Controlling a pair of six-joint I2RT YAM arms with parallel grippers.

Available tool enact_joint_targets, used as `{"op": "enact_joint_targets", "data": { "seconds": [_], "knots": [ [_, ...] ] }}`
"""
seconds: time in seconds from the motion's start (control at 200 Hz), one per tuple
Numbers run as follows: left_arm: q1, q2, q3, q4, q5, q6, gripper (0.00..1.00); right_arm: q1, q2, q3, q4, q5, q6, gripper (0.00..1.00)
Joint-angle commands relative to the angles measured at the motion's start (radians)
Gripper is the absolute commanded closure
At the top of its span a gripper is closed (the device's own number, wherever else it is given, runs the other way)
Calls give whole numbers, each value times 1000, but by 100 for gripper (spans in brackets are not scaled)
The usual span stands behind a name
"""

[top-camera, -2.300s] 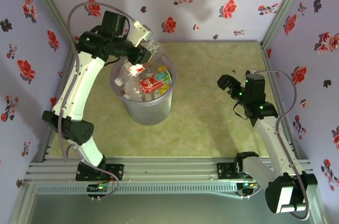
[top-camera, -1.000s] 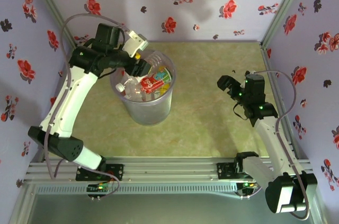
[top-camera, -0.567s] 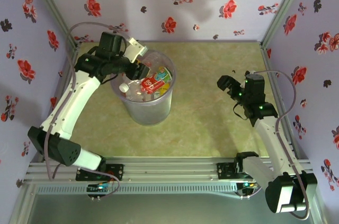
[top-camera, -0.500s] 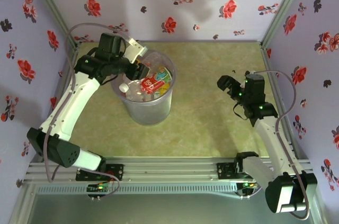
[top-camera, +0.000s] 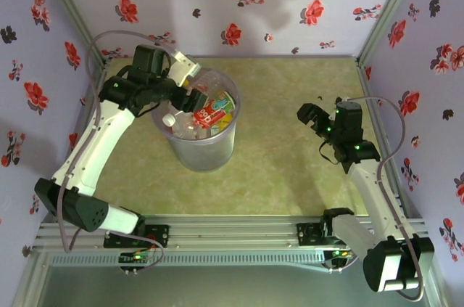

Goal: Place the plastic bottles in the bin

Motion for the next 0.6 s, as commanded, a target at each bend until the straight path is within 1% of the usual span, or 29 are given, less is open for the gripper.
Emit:
{"op": "enact_joint_targets", "data": {
  "seconds": [0.0, 0.06, 0.16, 0.255, 0.335, 0.415, 0.45, 0.555, 0.595],
  "knots": [
    [1, 4, 52, -14, -2, 14, 14, -4, -8, -4, 15, -3, 1, 1],
    [1, 0, 55, -8, -3, 13, 9, -4, -9, -2, 16, -3, 0, 1],
    [2, -11, 56, 3, -3, 12, 6, -4, -4, -1, 17, -1, -2, 1],
    [5, -23, 63, 6, -2, 10, 1, -4, 7, 5, 21, -5, 2, 1],
    [20, -41, 59, 21, -2, -11, 0, -4, 14, 17, 15, -10, 1, 1],
    [57, -61, 45, 61, -10, -57, 0, -4, 9, 22, 13, 1, -2, 1],
    [78, -70, 33, 83, -31, -76, 0, -4, 6, 25, 13, 7, -6, 1],
    [119, -116, -27, 165, -156, -114, 0, -4, 4, 38, 8, 29, -35, 1],
    [137, -143, -74, 213, -192, -132, 0, -4, 8, 49, 7, 37, -48, 1]
  ]
}}
